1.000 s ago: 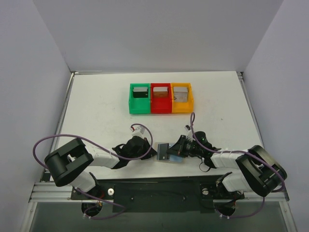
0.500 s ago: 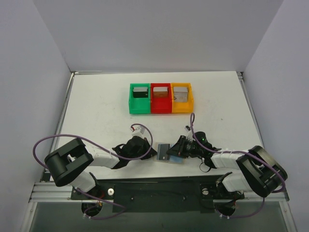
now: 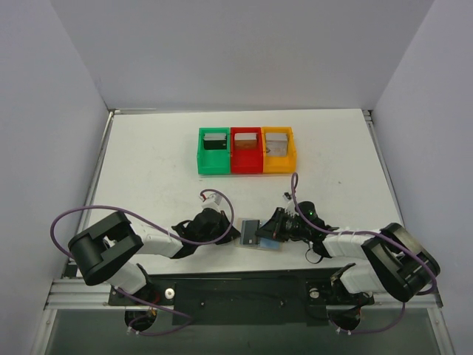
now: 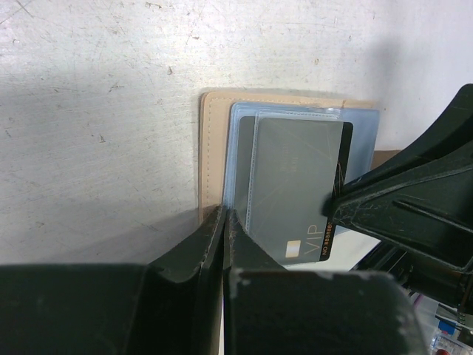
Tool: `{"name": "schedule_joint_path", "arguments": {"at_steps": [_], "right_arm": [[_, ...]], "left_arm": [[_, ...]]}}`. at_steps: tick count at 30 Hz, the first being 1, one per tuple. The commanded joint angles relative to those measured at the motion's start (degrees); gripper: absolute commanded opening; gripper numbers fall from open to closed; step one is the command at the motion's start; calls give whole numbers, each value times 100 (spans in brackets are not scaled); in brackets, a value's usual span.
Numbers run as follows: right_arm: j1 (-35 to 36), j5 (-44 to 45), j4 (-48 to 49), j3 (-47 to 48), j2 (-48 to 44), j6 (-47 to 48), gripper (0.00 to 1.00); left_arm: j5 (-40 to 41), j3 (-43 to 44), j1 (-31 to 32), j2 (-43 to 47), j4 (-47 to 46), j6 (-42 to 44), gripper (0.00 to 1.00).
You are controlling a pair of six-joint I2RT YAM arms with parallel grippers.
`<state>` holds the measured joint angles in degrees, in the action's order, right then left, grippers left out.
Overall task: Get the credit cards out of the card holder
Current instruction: Remove the credit card from the card holder.
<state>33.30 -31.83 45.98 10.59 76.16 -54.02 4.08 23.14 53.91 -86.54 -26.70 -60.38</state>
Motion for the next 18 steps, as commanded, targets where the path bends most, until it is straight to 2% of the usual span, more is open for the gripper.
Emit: {"name": "schedule_joint_path", "arguments": {"at_steps": [1, 4, 18], "right_arm": [[-43, -33, 122, -22, -215, 41, 6], [-51, -42, 87, -31, -242, 49, 0], [-122, 11, -413, -75, -734, 207, 0]], "left_arm": [[120, -151, 58, -293, 1009, 193, 9], [128, -160, 50, -267, 1026, 184, 8], [146, -187, 41, -258, 1035, 176, 0]]}}
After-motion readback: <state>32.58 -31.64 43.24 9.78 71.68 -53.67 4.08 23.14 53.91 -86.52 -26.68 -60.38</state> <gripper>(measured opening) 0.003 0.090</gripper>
